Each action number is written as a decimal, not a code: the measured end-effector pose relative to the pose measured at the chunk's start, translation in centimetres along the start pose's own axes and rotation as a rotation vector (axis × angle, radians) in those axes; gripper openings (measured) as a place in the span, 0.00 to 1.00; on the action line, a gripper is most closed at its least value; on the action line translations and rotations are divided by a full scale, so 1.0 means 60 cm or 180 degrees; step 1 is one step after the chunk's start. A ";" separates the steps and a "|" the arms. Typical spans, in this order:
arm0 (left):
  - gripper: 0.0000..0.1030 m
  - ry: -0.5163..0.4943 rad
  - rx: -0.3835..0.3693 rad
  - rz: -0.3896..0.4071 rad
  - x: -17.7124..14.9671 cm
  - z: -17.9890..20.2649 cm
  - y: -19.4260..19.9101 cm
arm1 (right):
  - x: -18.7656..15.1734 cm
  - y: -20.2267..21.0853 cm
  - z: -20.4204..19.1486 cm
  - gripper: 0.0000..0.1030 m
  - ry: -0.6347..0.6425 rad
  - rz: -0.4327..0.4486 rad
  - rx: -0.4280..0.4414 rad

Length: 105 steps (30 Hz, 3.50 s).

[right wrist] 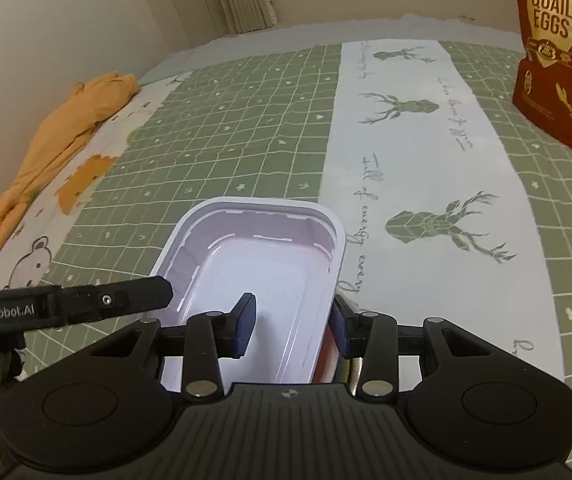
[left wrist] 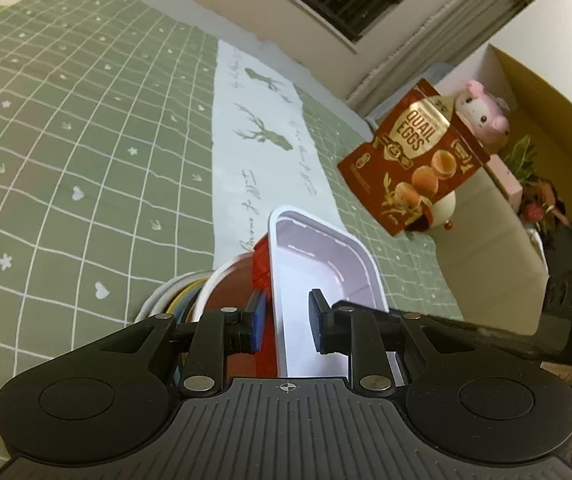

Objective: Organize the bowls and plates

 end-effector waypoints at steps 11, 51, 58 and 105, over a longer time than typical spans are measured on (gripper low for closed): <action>0.24 0.0081 -0.0002 0.0015 0.005 -0.013 -0.010 | 0.007 -0.007 0.002 0.39 -0.0001 0.0030 -0.0035; 0.24 -0.0030 0.0458 0.0520 0.032 -0.020 0.065 | -0.006 0.045 -0.018 0.46 0.0278 0.0344 -0.0112; 0.24 -0.0299 0.0435 0.1068 -0.010 0.024 0.148 | -0.002 0.111 -0.010 0.46 0.0276 0.0763 -0.0207; 0.17 -0.1603 0.1247 0.1020 -0.374 0.120 0.189 | -0.358 0.251 0.028 0.80 0.0345 0.1388 -0.0506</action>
Point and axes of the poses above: each gripper's, at about its wrist camera, not at the fingertips, and y roughly against the way its jaws point, z to its right, x to its top, the point moved 7 cm from there along -y, roughly the way its jaws point, and after that the axes turned 12 degrees about z, right-handed, at the moved point
